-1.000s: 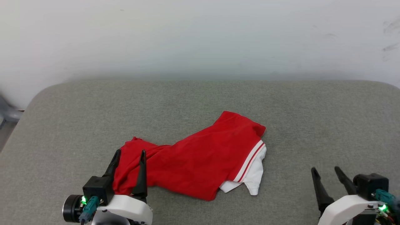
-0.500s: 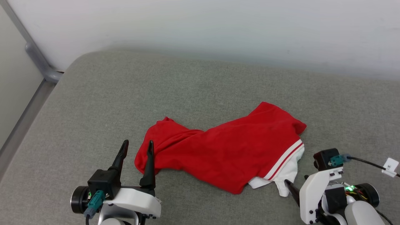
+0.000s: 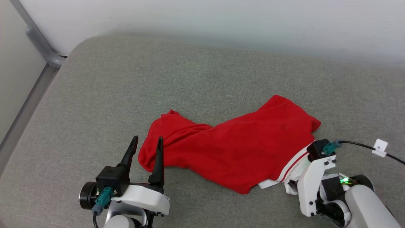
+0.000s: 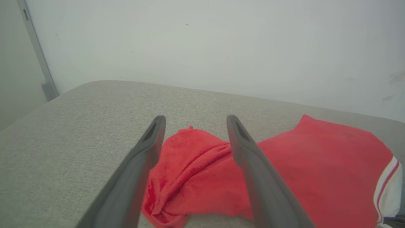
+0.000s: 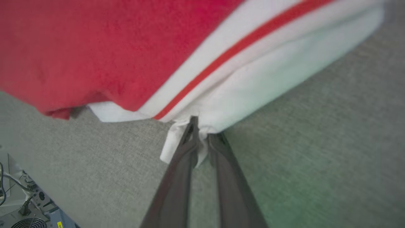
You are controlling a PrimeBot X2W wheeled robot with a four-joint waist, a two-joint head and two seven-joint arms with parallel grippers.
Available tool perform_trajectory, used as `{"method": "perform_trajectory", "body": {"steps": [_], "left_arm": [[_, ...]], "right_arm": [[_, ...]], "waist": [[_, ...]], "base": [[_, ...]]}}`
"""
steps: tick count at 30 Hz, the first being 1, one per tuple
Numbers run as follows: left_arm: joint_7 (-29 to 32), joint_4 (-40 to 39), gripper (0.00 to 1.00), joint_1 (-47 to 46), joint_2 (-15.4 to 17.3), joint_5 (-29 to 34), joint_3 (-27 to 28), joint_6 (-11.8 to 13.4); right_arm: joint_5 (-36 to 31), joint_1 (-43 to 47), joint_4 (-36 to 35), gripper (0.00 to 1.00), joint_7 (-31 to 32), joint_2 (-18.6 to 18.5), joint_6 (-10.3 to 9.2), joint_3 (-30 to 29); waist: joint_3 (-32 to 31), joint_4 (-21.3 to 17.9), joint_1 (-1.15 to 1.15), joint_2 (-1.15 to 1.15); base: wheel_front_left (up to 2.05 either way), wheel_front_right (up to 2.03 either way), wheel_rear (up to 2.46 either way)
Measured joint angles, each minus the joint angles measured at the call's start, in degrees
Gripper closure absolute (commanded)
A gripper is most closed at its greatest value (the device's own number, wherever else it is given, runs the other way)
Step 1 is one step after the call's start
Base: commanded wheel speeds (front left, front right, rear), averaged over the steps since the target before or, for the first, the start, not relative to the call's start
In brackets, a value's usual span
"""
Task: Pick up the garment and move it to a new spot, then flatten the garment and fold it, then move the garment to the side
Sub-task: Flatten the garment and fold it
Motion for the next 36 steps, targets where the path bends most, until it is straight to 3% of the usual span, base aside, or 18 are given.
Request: {"method": "perform_trajectory", "body": {"steps": [8,14,18,24,28,29,30,31,32,36], "left_arm": [[0.00,1.33,0.00,0.69,-0.96,1.35,1.98,-1.34],[0.00,1.71,0.00,1.38,-1.14,1.81,2.92,-1.69],[-0.01,1.96,0.00,2.06,-1.33,1.90,3.20,-1.99],[0.00,2.31,0.00,2.61,-1.58,1.98,3.45,-2.32],[0.00,2.92,0.00,2.74,-1.71,1.98,3.49,-2.57],[0.00,3.11,0.00,2.74,-1.68,1.99,3.61,-2.58],[0.00,3.23,0.00,2.74,-1.67,1.99,3.71,-2.68],[0.00,3.38,0.00,2.74,-1.68,1.99,3.75,-2.82],[0.00,3.63,0.00,2.74,-1.66,1.99,3.82,-2.82],[0.00,4.39,0.00,2.92,-1.57,1.98,4.17,-2.94]], "right_arm": [[-0.49,-2.82,-5.09,1.00,-4.27,-2.90,0.03,1.62],[-5.34,-2.99,-13.52,1.00,-6.25,-4.88,0.04,-4.43],[-8.57,3.04,-18.28,1.00,-4.99,-5.54,0.02,-11.98],[-11.13,17.35,-21.09,1.00,-1.82,-1.85,0.02,-22.05],[-11.71,23.37,-19.19,1.00,-2.05,1.76,0.03,-25.27],[-11.66,24.09,-18.44,0.91,-2.83,2.45,0.02,-25.58],[-11.63,24.34,-17.88,0.73,-3.80,3.16,0.02,-25.72],[-11.83,24.42,-17.44,0.20,-4.50,3.58,0.00,-25.64],[-11.78,24.41,-17.11,0.00,-5.63,4.15,0.00,-25.69],[-11.67,23.82,-17.05,0.00,-14.17,6.36,0.03,-26.70]], "waist": [[-1.93,-2.99,0.00,0.00],[-3.52,-6.02,0.00,0.00],[-4.54,-7.88,0.00,0.00],[-5.37,-9.24,0.00,0.00],[-5.37,-9.44,0.00,0.00],[-5.37,-9.47,0.00,0.00],[-5.37,-9.54,0.00,0.00],[-5.39,-9.60,0.00,0.00],[-5.44,-9.66,0.00,0.00],[-6.15,-9.85,0.00,0.00]], "base": [[0.00,0.00,0.00],[0.00,0.00,0.00],[0.00,0.00,0.00],[0.00,0.00,0.00],[0.00,0.00,0.00],[0.00,0.00,0.00],[0.00,0.00,0.00],[0.00,0.00,0.00],[0.00,0.00,0.00],[0.00,0.00,0.00]]}}
